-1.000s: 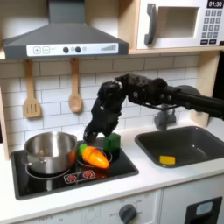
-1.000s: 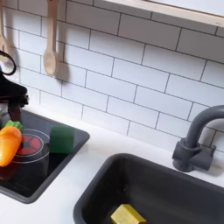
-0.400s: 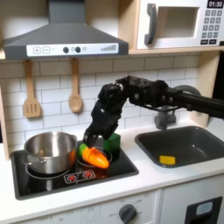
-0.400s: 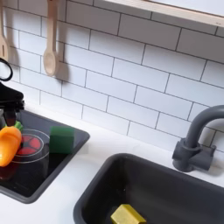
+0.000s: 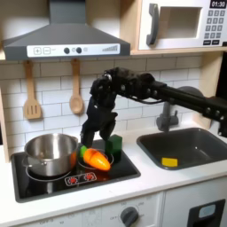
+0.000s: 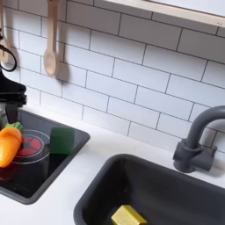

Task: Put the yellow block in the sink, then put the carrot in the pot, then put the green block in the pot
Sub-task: 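Put the carrot in the pot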

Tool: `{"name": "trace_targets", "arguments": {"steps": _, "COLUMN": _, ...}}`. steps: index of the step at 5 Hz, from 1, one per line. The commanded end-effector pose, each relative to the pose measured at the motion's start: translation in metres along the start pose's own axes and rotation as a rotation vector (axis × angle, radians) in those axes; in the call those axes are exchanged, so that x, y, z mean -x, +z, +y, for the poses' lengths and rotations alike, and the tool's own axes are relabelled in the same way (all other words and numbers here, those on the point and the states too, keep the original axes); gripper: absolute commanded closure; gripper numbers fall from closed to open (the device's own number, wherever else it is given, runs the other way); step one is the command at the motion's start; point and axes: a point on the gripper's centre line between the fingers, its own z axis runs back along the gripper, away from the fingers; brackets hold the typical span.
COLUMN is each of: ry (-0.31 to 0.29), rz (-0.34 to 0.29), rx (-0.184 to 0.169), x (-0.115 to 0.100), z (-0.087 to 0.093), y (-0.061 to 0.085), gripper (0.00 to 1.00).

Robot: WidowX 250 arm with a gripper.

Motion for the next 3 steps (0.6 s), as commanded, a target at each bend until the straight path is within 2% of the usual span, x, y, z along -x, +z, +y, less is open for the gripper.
{"name": "trace_targets", "arguments": {"steps": 1, "ry": -0.02, "rz": 0.059, "rx": -0.003, "x": 0.002, "z": -0.006, "y": -0.012, "gripper": 0.0}}
{"name": "trace_targets", "arguments": {"steps": 2, "ry": -0.027, "rz": 0.071, "rx": -0.023, "x": 0.005, "z": -0.003, "y": -0.022, "gripper": 0.0}}
{"name": "trace_targets", "arguments": {"steps": 3, "ry": -0.02, "rz": 0.089, "rx": -0.035, "x": 0.005, "z": 0.0, "y": -0.027, "gripper": 0.0}}
